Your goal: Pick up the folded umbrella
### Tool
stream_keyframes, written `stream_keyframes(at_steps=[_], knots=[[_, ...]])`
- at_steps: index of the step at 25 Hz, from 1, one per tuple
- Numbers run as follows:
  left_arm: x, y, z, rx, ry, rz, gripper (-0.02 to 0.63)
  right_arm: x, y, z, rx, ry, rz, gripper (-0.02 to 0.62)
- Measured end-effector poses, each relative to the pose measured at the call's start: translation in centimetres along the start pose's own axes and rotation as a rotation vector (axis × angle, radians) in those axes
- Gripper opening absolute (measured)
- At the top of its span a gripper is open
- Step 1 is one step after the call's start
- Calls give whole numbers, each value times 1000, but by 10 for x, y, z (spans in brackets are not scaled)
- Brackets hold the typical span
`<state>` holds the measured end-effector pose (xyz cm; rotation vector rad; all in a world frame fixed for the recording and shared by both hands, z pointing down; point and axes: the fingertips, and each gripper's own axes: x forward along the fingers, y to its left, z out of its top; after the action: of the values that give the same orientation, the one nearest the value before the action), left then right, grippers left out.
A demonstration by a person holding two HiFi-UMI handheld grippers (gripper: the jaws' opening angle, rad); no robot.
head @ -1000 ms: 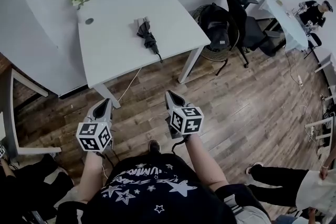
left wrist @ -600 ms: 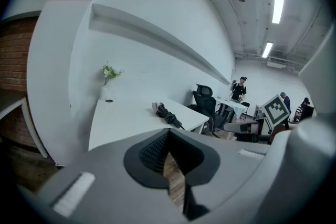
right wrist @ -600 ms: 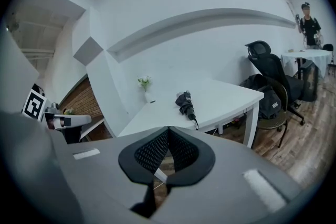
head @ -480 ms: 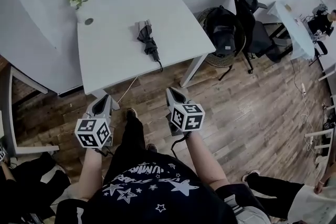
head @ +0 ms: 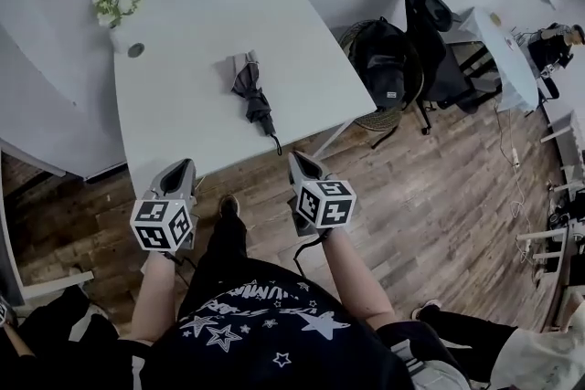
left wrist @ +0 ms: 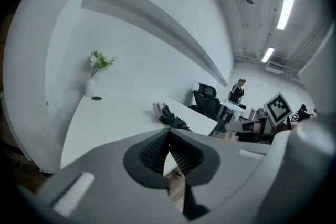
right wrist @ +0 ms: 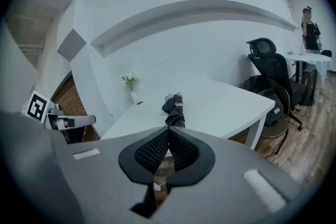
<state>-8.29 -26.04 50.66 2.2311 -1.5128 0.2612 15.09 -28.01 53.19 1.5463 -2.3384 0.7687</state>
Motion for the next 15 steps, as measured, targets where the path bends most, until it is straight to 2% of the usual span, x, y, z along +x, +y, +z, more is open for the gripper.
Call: stream_keyframes(at_steps=[6,15], knots=[[54,32,26,-3,21,-17,3,64,-15,33,-14,24,-44,17],[98,71,54,-35,27,-16,3,129,-14,58,-26,117,-50,21]])
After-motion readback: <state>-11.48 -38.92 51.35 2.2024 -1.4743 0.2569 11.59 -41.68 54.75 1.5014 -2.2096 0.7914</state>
